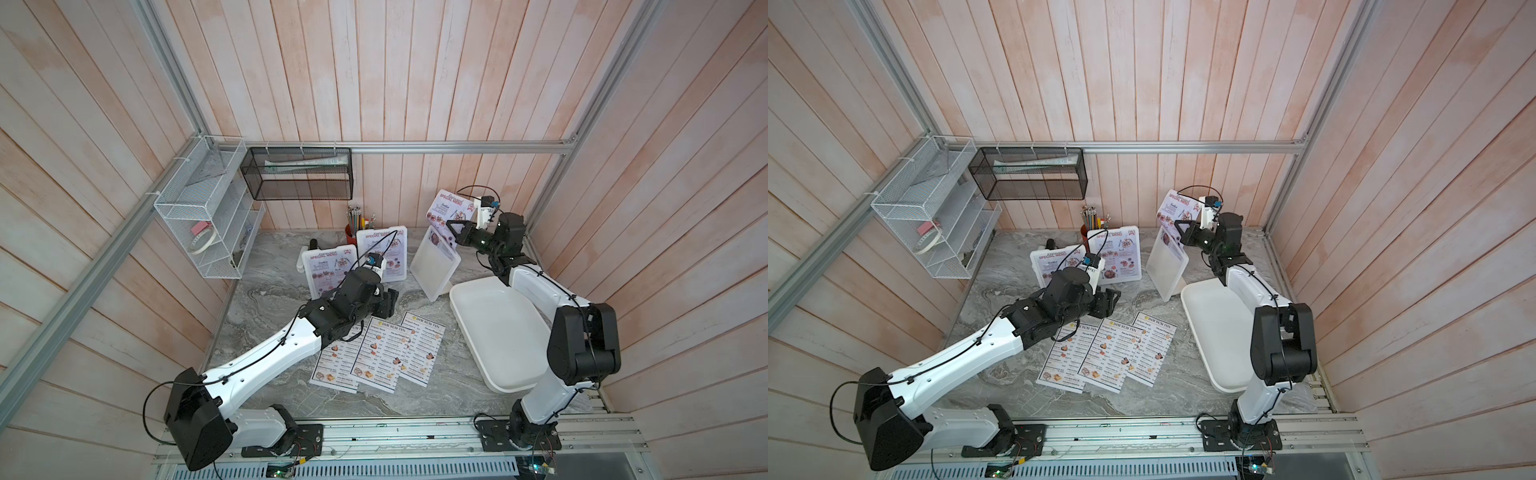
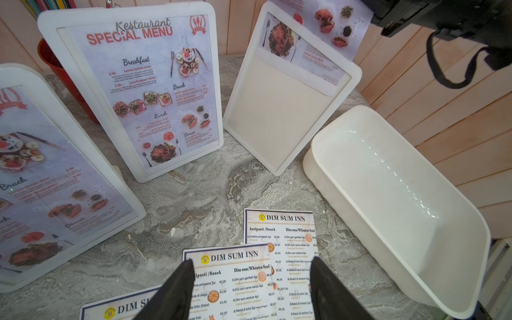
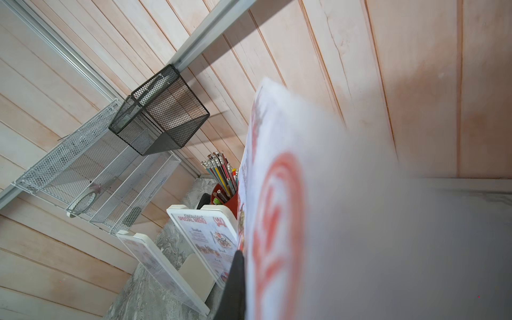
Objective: Replace the menus in the menu holders
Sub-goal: Insert the menu into the menu holder.
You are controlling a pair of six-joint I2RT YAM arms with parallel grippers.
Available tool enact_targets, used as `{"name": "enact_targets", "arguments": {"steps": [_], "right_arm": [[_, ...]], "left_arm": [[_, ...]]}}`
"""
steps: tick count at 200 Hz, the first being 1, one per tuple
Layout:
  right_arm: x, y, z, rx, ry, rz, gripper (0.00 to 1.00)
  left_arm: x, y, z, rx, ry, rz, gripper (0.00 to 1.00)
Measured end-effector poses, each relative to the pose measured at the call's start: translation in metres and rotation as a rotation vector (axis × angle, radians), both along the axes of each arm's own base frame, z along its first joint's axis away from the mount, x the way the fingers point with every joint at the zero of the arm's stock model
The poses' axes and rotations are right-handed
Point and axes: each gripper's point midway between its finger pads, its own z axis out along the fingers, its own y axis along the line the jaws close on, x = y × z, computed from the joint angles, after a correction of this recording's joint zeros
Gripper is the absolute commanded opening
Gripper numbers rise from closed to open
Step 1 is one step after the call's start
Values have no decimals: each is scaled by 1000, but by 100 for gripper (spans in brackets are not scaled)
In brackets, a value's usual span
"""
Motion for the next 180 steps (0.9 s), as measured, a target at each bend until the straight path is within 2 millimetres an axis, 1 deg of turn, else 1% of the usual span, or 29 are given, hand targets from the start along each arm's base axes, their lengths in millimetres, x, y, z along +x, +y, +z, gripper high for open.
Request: {"name": "enact_targets", "arguments": {"steps": [25,31,46,58,97,131,148,160,180], "right_arm": [[-6,-4,15,4,-59,-16,0],[-8,-4,18,6,-71,-18,1],[-13,-5,21,6,-87,-18,6],[-17,-6,22,6,-94,-17,7],[-22,-6,12,-6,-83,-16,7],[-27,-7,9,-18,-78,-18,7],[-28,-7,8,-19,-74,-18,10],[-32,-7,2,-21,-63,-16,13],[-39,-3,-11,-30,-35,-15,15]], "left_arm": [[2,1,-1,2,2,5,68],[2,1,-2,2,3,5,68],[2,1,-3,4,5,6,68],[3,1,-3,5,6,5,68],[4,0,-3,2,3,5,68],[4,-1,-3,0,1,5,68],[5,-2,-4,0,2,5,68],[5,-2,-5,1,5,3,68],[5,-3,-6,1,8,0,68]]}}
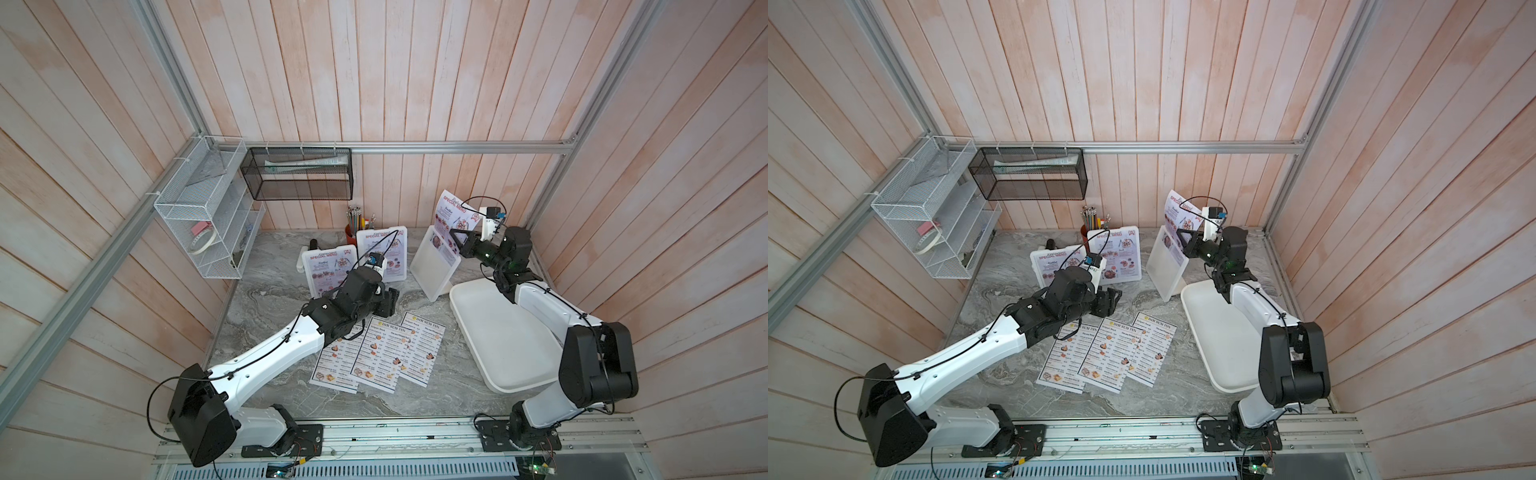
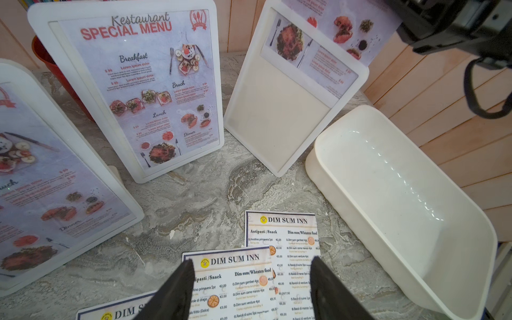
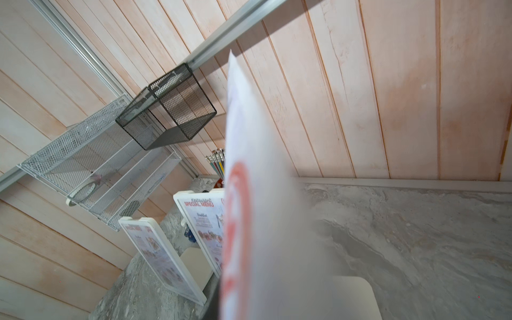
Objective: Replace the menus in the menu holders
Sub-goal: Insert the menu into the menu holder.
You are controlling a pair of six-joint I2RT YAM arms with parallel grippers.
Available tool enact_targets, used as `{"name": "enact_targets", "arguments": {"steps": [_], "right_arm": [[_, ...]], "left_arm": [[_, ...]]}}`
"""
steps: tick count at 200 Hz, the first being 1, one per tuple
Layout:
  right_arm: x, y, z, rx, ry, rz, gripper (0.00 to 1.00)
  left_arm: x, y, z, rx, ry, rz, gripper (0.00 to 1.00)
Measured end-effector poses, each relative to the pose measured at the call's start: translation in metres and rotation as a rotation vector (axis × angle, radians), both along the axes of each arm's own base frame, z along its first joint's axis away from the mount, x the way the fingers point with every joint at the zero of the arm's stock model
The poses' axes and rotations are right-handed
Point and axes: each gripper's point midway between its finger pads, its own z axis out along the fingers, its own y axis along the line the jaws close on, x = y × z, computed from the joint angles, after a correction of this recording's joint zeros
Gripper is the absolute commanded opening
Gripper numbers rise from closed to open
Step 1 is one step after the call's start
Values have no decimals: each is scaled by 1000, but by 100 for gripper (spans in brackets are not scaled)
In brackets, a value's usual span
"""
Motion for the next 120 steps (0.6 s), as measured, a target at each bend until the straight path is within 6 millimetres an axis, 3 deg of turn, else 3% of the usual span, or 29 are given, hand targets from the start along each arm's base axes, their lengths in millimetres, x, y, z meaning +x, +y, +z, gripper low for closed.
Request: {"name": "enact_targets", "arguments": {"steps": [51,81,120], "right_arm": [[-2,2,-9,-16,23,-7,21],[-14,4,-16,-28,41,-6,29],[-11,-6,-7,-56,42,-35,37]], "left_arm": [[0,-2,-1,-2,4,-7,68],[0,-2,-1,-3,3,-7,68],[2,-3,-5,2,9,-6,68]]}}
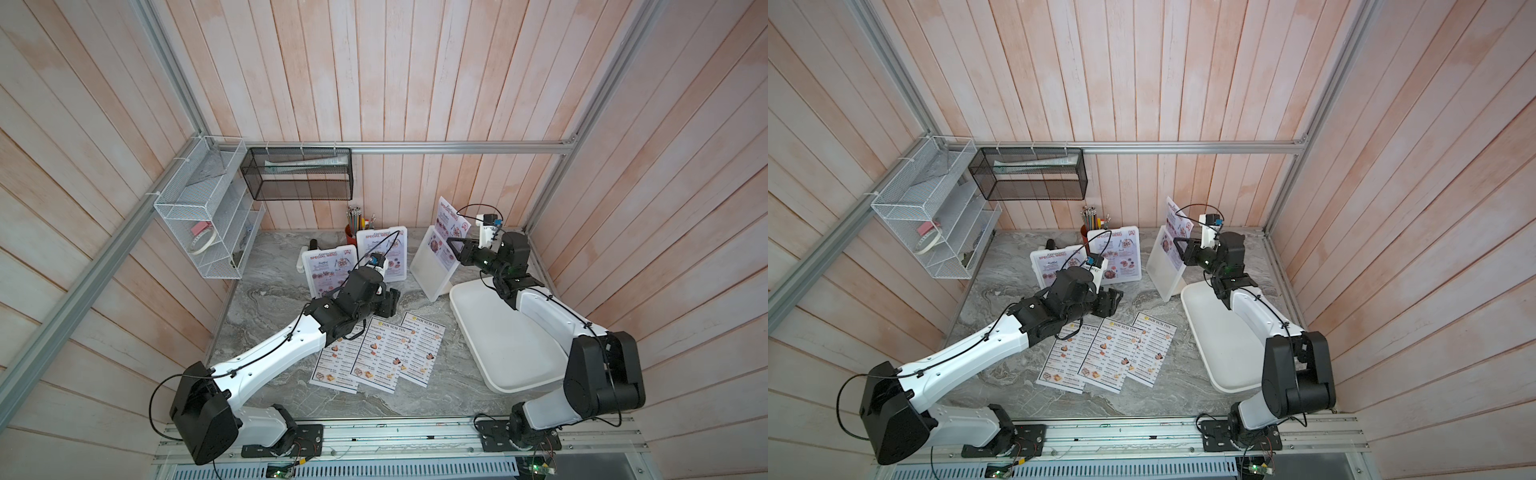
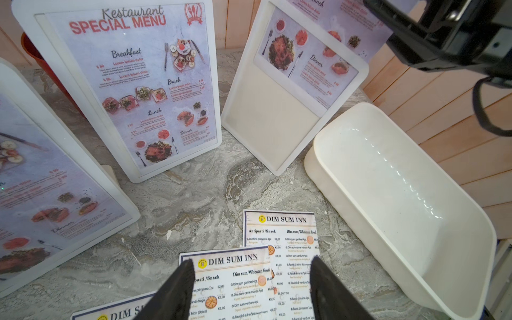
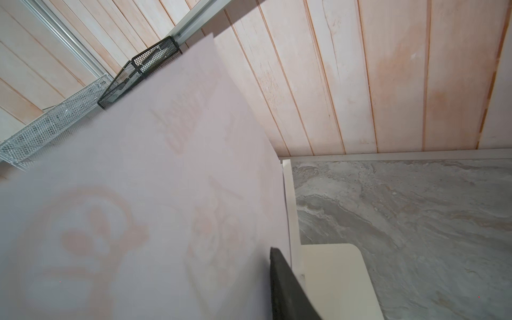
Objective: Replace the menus in the menu holders
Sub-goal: Insert the menu into the menu holder, then adjust the menu holder at the center of the board.
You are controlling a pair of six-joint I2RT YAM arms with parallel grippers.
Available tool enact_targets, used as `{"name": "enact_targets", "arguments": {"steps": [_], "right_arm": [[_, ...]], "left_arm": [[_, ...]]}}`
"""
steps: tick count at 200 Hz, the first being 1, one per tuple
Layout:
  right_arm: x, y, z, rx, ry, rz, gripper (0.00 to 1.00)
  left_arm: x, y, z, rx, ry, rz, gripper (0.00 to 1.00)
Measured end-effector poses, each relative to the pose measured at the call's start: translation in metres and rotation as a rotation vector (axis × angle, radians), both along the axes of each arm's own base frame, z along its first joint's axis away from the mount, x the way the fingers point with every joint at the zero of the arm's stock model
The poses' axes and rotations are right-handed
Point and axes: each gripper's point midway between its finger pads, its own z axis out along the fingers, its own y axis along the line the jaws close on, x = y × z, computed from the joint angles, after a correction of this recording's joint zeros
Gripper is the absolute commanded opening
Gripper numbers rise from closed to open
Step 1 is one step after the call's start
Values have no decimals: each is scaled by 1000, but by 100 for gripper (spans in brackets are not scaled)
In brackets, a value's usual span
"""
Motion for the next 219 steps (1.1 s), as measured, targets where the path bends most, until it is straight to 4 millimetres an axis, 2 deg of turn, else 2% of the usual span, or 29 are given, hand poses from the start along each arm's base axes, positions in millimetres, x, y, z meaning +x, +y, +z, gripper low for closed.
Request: {"name": "enact_targets", "arguments": {"steps": [26,48,80,96,122,147,166,190,219], "right_arm": [[8,-12,18,-10,-31,-28,38],[10,-16,26,-20,-45,-37,36],[10,-17,20,-31,-21,-36,35],[11,-19,16,-42,-2,-53,28],[23,-26,16,-94,59,-155,25],[36,-22,30,-157,94,-255,35],[35,-15,34,-194,112,-279,41],[21,-13,27,-232,143,-291,48],[-10,-10,15,-272,182,-270,59]], "left_arm": [[1,-1,-3,4,4,0,68],[2,-2,-4,7,7,-1,68],[4,-4,-4,4,6,-2,68],[4,-5,-4,4,6,-2,68],[7,-7,-6,5,7,-2,68],[8,-7,-11,13,16,4,68],[10,-1,-13,25,24,37,68],[13,15,-15,31,47,99,69],[8,41,-15,15,64,157,69]]}}
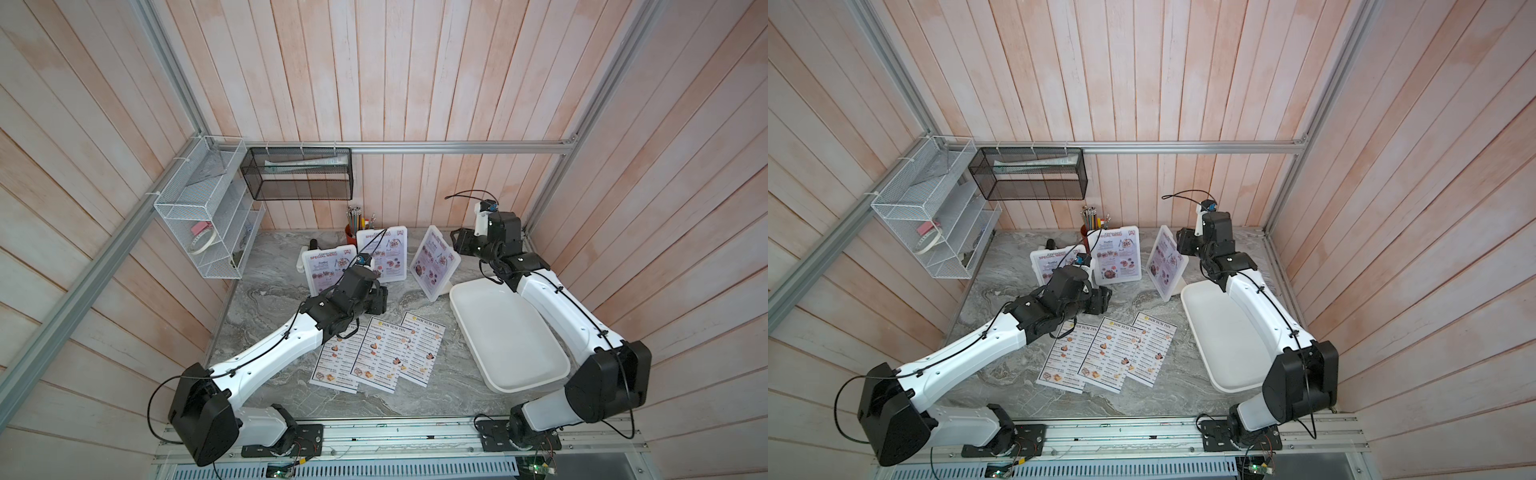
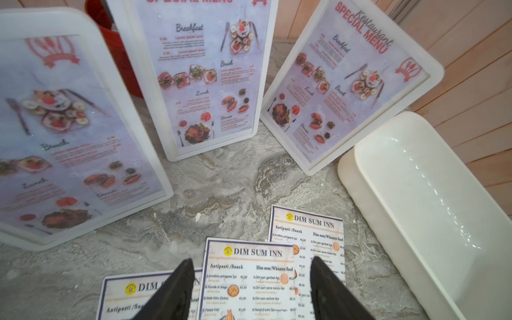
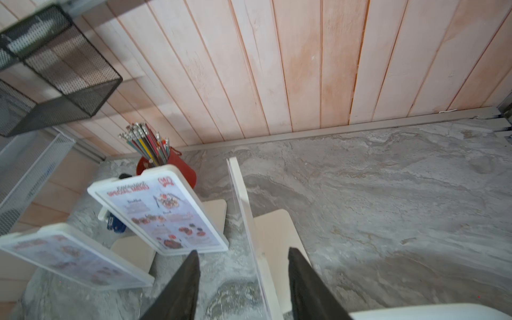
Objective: Replace the menus in the menu holders
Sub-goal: Adjust the menu holder at the center of the board.
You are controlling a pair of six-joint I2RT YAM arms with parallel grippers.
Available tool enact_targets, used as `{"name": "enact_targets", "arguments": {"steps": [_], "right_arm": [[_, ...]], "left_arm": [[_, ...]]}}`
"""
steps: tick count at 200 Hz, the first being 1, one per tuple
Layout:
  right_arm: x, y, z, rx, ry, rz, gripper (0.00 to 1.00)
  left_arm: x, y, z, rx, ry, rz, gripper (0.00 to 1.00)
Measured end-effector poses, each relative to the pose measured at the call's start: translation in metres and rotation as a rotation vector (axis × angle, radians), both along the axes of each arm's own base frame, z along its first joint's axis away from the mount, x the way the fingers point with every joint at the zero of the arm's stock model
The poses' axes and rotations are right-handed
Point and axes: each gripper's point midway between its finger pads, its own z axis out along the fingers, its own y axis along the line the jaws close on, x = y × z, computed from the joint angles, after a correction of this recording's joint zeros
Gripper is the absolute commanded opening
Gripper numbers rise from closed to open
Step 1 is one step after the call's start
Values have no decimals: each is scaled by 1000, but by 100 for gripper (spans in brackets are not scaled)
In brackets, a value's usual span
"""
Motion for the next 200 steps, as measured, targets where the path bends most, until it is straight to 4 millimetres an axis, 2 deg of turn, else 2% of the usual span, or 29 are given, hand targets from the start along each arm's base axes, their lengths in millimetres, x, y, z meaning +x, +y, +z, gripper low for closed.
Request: {"name": "enact_targets", "arguments": {"steps": [23,50,87,104,135,174,200], "right_arm": [[-22,-2,-14,-6,26,12,66],[-44,-10,-49,-22,93,7,69],[-55,-16,-91,-45,153,1,69],[-50,-21,-98,-35,147,-7,69],[-28,-31,-99,7,97,-24,69],[-8,-39,-112,35,94,-24,69],[3,-53,-118,46,100,-46,69]], "left_arm": [[-5,13,-8,-3,19,28,69],[-12,20,-24,12,61,39,70],[-18,23,-25,2,68,39,70],[-18,23,-23,-3,66,36,70],[-19,21,-23,-8,68,30,70],[-16,19,-28,1,80,29,70],[-14,17,-32,7,89,28,70]]}}
